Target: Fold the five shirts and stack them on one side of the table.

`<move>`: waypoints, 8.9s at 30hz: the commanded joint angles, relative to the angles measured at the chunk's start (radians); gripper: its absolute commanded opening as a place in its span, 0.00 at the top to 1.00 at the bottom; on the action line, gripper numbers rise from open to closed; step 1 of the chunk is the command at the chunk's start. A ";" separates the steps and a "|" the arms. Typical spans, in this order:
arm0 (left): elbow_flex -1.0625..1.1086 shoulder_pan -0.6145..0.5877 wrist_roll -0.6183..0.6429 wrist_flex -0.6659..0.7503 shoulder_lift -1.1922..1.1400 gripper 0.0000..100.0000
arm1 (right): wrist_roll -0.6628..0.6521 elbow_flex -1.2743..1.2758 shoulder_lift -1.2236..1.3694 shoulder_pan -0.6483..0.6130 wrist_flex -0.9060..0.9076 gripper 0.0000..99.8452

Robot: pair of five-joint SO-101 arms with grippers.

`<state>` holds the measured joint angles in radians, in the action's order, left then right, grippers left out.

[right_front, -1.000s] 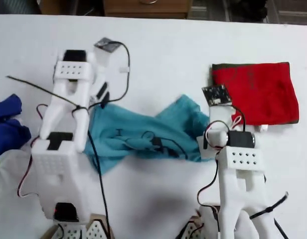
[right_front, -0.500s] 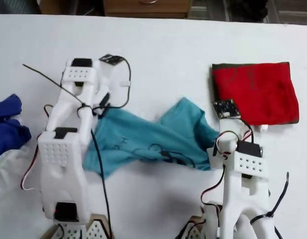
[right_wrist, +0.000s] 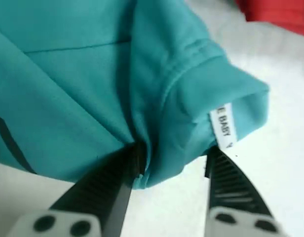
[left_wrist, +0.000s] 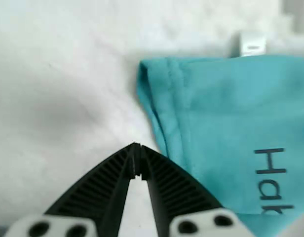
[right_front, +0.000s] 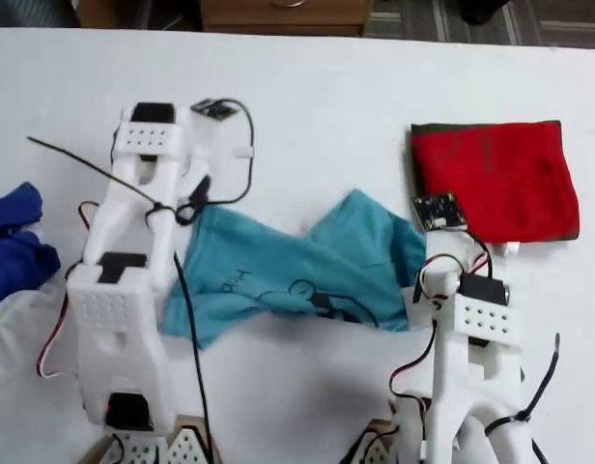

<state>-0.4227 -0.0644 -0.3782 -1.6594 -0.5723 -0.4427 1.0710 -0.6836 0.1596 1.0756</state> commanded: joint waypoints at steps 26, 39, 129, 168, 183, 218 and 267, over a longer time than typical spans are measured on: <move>-0.022 0.069 -0.028 0.227 -0.144 0.97 | -0.002 -0.198 -0.038 0.015 0.101 0.79; -0.016 0.041 -0.035 -0.048 0.143 0.97 | 0.129 -0.293 -0.025 0.001 0.058 0.79; -0.265 -0.288 -0.104 -0.124 0.629 0.97 | 0.222 -1.798 0.636 -0.338 0.398 0.98; 0.866 -0.207 -0.293 0.117 0.615 0.97 | 0.130 -0.560 0.433 -0.460 0.203 0.98; 0.823 -0.212 -0.718 -0.121 0.618 0.80 | 0.040 -0.334 0.305 -0.351 0.171 0.98; 1.130 0.043 -0.543 0.404 0.537 0.81 | -0.009 -0.298 0.277 -0.277 0.163 0.98; 1.262 0.046 -0.649 0.040 0.956 0.97 | 0.183 -0.493 0.282 -0.467 0.045 0.85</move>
<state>0.8309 -0.0092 -0.9889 -1.6195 0.3514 -0.2693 0.6229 -0.3751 -0.2516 1.1554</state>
